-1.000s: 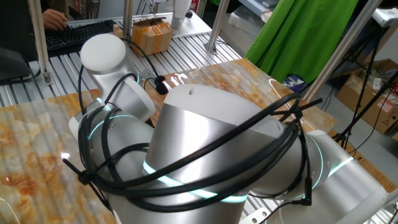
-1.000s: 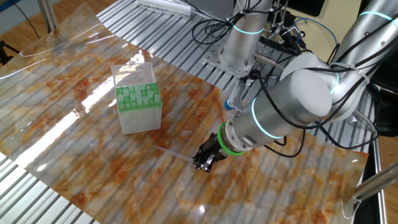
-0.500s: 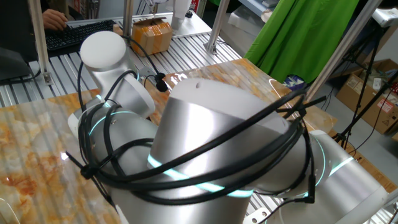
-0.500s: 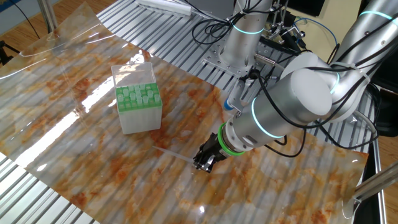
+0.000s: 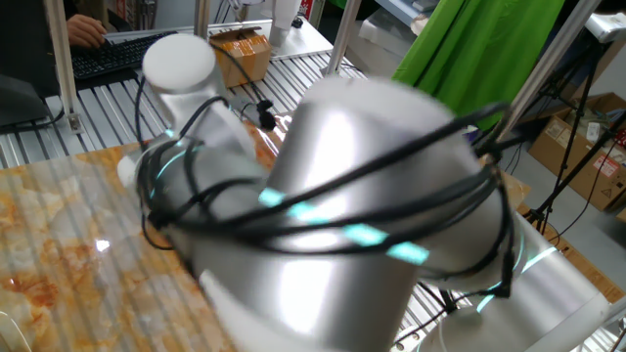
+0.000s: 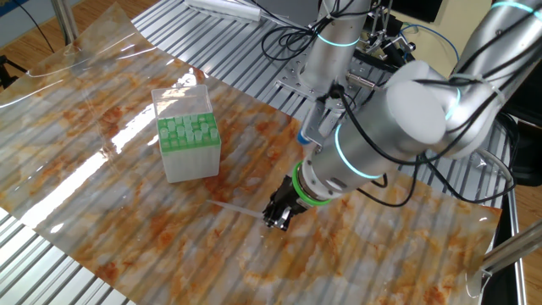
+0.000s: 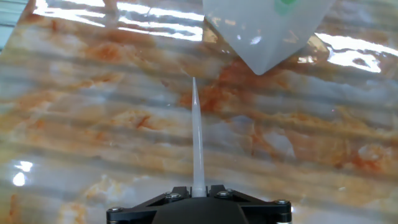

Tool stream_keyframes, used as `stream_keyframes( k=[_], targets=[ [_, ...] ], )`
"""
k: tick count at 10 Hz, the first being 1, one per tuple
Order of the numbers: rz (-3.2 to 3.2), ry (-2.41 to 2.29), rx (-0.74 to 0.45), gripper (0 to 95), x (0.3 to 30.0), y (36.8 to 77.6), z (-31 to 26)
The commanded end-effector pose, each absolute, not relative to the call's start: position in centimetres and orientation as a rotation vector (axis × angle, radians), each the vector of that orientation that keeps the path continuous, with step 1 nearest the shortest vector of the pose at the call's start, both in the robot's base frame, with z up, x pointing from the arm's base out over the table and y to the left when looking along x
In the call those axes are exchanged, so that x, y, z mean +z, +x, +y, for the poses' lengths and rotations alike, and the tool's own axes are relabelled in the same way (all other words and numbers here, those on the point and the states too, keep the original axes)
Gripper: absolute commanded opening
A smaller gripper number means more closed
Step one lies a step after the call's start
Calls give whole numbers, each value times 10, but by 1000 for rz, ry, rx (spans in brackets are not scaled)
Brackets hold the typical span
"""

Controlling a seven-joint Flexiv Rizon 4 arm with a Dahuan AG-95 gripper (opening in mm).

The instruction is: Insert a large pipette tip into the holder for large pipette tips

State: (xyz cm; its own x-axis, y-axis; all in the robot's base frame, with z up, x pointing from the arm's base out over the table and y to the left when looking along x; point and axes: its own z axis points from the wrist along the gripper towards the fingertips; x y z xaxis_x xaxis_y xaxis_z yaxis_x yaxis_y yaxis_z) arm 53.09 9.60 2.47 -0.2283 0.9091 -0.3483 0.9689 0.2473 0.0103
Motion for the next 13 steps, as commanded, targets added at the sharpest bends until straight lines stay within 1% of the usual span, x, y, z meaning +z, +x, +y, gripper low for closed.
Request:
stream_keyframes(
  k=[1,3,6,8,13],
  targets=[
    [2306,1691,-290,0,35,528,95],
    [2398,1653,-247,0,44,525,95],
    [2512,1630,-232,0,60,522,101],
    [2601,1596,-198,0,72,522,101],
    [2761,1507,-197,0,94,526,97]
  ],
)
